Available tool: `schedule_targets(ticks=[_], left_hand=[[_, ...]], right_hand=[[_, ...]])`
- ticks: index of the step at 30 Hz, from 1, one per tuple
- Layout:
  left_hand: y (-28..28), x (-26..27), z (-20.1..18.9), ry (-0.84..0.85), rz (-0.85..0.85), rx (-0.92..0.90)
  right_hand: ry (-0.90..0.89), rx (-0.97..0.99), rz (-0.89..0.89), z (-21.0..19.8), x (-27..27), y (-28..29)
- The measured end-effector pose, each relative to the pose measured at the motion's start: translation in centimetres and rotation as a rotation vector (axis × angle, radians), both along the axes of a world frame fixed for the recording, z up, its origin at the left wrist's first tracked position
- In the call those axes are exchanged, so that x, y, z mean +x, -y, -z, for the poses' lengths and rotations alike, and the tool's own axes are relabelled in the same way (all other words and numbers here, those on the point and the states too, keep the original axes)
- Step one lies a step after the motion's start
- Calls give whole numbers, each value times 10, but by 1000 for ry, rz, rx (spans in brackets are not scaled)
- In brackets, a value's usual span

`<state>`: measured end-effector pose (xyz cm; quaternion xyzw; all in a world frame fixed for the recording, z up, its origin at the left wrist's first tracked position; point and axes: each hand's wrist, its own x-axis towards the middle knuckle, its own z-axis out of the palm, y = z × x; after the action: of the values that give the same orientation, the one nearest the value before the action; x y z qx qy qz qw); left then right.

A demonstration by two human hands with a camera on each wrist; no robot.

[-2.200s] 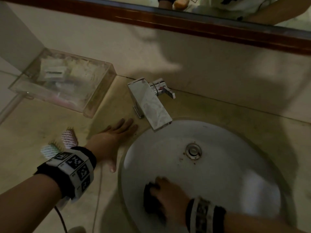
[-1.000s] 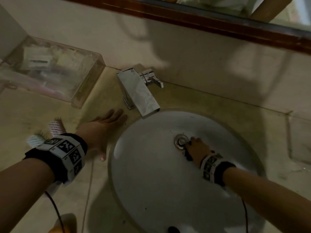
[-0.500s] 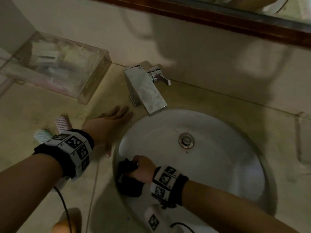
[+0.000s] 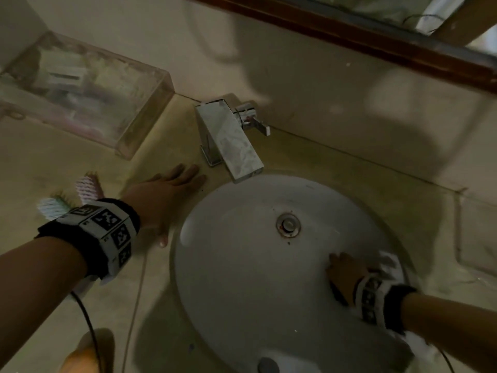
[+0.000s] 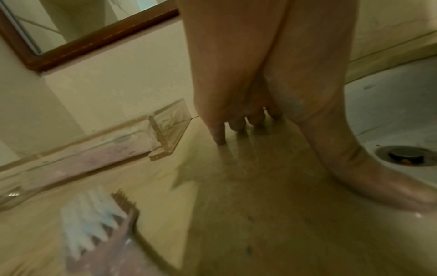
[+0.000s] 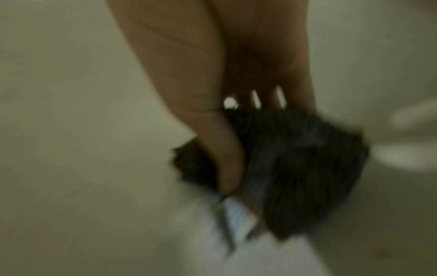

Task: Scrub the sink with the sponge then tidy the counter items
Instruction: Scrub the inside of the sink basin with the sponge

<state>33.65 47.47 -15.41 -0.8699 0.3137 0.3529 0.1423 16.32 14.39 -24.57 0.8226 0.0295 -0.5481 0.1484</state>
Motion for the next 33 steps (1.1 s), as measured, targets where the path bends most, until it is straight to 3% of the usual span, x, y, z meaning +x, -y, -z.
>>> schedule_targets(ticks=[2, 5, 9, 12, 16, 19, 22, 28, 31, 33], left_hand=[[0, -2, 0, 0, -8, -11], [-1, -2, 2, 13, -25, -32], [-2, 0, 3, 10, -29, -53], [-3, 0, 4, 7, -37, -59], [-2, -1, 2, 11, -26, -51], [-2, -1, 0, 8, -20, -52], [-2, 0, 2, 8, -16, -57], [-5, 3, 6, -7, -17, -80], [-6, 3, 5, -12, -12, -90], [-6, 3, 3, -24, -29, -97]], right_hand=[[46, -49, -54, -5, 20, 12], [-28, 6, -150, -17, 27, 14], [-262, 219, -303, -30, -20, 5], [-380, 186, -281, -13, -45, 5], [-116, -37, -128, 6, -19, 10], [100, -87, 11, 5, 15, 14], [195, -63, 158, -7, 36, 10], [459, 196, 661, 17, 1, -29], [555, 136, 959, 25, -25, -31], [527, 24, 958, 25, -36, -20]])
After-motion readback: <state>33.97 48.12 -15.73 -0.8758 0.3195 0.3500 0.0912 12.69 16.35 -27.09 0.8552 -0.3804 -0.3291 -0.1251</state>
